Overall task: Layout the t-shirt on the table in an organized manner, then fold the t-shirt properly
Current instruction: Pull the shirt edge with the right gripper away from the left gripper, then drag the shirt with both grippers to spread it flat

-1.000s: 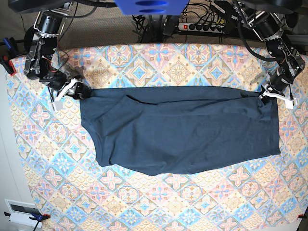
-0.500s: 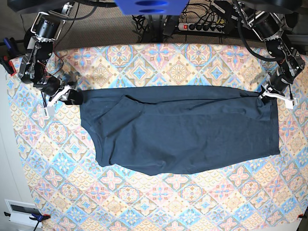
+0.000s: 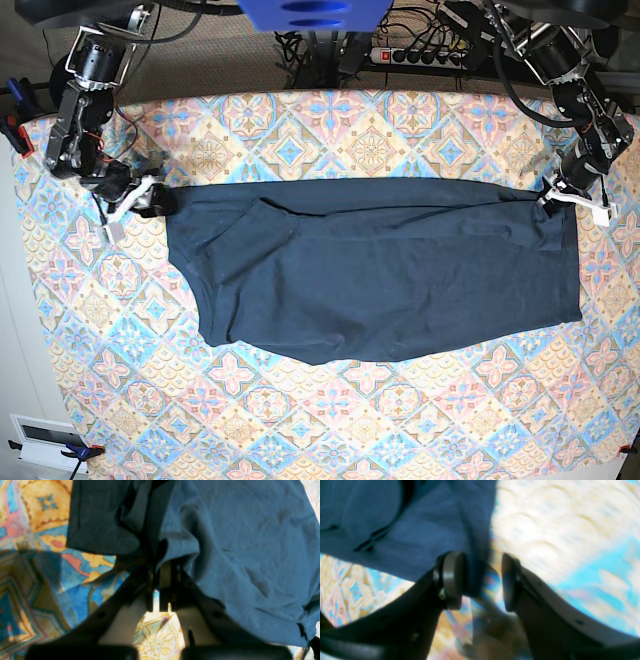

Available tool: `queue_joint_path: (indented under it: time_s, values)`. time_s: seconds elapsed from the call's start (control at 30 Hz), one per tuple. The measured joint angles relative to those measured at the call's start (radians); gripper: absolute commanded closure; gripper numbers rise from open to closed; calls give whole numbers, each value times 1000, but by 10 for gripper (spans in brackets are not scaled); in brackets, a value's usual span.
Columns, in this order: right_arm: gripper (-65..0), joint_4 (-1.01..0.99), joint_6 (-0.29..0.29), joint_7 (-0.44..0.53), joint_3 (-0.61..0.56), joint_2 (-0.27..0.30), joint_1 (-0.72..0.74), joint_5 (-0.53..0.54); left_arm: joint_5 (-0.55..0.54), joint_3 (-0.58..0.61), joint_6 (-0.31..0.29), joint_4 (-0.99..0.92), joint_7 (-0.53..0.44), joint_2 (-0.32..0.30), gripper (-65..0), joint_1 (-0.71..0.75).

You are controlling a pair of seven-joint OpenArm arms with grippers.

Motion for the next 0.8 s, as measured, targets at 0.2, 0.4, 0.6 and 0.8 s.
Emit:
queue_joint_path:
  time_s: [0.2, 0.4, 0.6, 0.8]
  values:
    - [-242, 13, 4, 3, -68, -6, 0, 10, 0, 0, 0, 0, 0, 0, -2, 0]
    - [-57, 13, 4, -9, -66, -8, -1, 6, 0, 0, 0, 0, 0, 0, -2, 0]
    - [0, 19, 0, -32, -48, -10, -10, 53, -2, 0, -1, 1, -6, 0, -2, 52]
    - [0, 111, 2, -103, 10, -10, -149, 171, -41, 0, -5, 5, -13, -39, -2, 120]
